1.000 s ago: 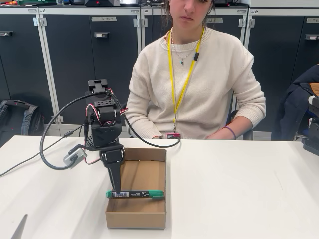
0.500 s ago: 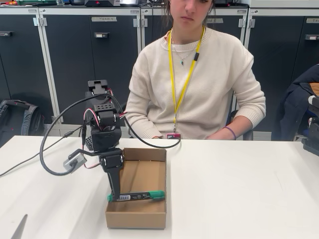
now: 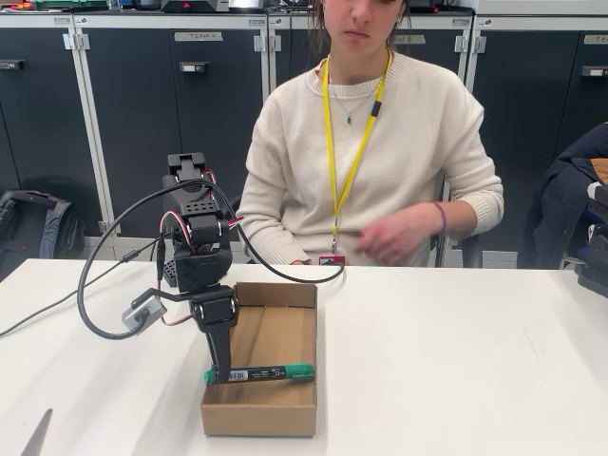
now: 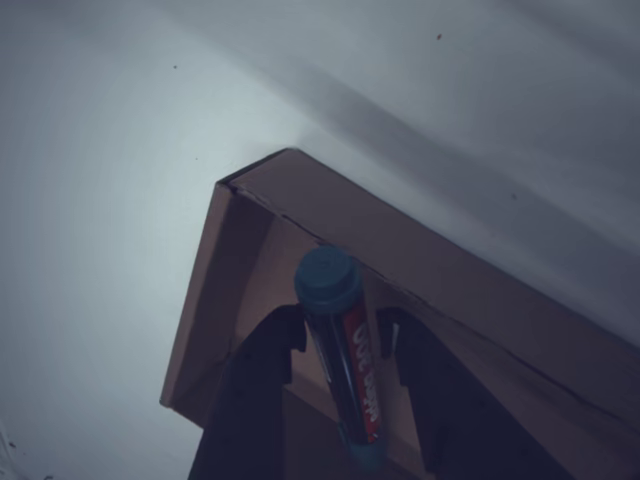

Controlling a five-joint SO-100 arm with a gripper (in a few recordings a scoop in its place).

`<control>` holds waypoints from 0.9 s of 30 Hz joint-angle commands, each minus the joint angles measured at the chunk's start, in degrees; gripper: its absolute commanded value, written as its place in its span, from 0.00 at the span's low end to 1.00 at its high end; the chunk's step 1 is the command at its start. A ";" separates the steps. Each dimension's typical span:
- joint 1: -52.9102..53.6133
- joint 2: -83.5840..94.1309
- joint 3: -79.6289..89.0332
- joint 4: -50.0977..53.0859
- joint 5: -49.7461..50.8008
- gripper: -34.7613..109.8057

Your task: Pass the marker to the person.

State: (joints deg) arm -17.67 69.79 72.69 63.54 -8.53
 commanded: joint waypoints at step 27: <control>-5.27 22.76 0.09 4.66 -11.87 0.21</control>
State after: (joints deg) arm -21.62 83.58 75.85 66.18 -18.46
